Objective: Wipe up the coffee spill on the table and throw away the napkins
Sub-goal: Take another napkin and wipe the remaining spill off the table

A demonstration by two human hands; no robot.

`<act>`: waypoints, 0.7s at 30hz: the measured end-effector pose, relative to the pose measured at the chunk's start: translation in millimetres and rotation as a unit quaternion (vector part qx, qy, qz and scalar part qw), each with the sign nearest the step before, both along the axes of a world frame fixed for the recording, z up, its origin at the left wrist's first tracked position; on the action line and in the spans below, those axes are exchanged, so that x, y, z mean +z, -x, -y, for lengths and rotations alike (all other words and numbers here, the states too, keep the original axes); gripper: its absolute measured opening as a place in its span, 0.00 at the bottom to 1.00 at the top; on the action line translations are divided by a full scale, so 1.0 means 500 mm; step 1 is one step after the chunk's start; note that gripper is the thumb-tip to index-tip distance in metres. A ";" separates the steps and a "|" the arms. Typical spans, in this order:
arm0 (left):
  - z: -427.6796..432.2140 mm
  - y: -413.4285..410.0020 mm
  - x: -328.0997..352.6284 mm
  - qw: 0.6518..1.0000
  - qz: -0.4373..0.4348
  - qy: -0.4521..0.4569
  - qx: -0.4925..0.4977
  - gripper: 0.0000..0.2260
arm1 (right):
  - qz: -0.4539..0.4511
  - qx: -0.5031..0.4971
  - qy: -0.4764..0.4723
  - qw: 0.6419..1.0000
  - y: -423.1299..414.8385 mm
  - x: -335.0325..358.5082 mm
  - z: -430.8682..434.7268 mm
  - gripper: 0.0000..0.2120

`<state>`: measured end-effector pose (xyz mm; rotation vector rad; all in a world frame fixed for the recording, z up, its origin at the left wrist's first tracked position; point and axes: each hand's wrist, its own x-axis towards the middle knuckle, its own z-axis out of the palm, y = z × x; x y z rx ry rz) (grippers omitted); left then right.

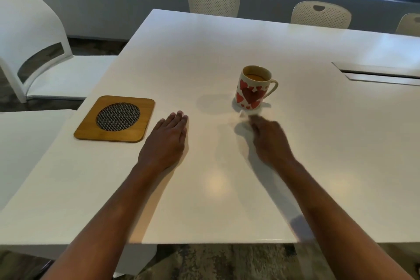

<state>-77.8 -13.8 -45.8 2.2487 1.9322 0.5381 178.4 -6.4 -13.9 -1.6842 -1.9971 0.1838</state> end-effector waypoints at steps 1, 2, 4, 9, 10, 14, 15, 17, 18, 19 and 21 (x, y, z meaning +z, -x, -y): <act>0.001 0.000 0.000 1.000 -0.001 0.000 0.000 0.21 | 0.029 0.000 0.033 0.999 0.002 -0.019 0.003 0.16; 0.001 0.000 -0.001 1.000 -0.001 -0.001 0.000 0.21 | 0.022 -0.004 0.049 0.999 0.007 -0.030 0.002 0.17; 0.001 0.000 -0.003 1.000 -0.002 -0.001 0.001 0.21 | -0.022 -0.002 0.069 0.997 0.021 -0.027 -0.015 0.17; -0.002 0.000 0.000 1.000 0.015 0.014 0.002 0.21 | -0.084 0.130 0.131 0.979 0.119 0.005 -0.022 0.18; -0.003 0.001 0.001 1.000 0.021 0.017 0.001 0.21 | -0.079 0.161 0.137 0.974 0.139 0.004 -0.007 0.19; -0.003 0.004 0.003 0.999 0.034 0.020 -0.006 0.21 | -0.073 0.237 0.166 0.955 0.141 -0.006 0.073 0.20; -0.002 0.004 0.003 0.999 0.037 0.017 -0.004 0.21 | -0.073 0.247 0.169 0.951 0.124 -0.007 0.093 0.20; 0.000 0.003 0.005 0.999 0.037 0.016 -0.001 0.21 | -0.070 0.249 0.171 0.951 0.080 -0.004 0.122 0.20; 0.001 0.002 0.005 0.999 0.035 0.016 -0.001 0.21 | -0.064 0.242 0.170 0.953 0.054 -0.001 0.128 0.20; 0.002 -0.001 0.004 0.999 0.033 0.015 0.000 0.21 | -0.057 0.232 0.165 0.957 0.028 0.002 0.126 0.20; 0.001 -0.002 0.001 1.000 0.027 0.012 0.000 0.21 | -0.047 0.207 0.158 0.964 -0.019 0.008 0.103 0.20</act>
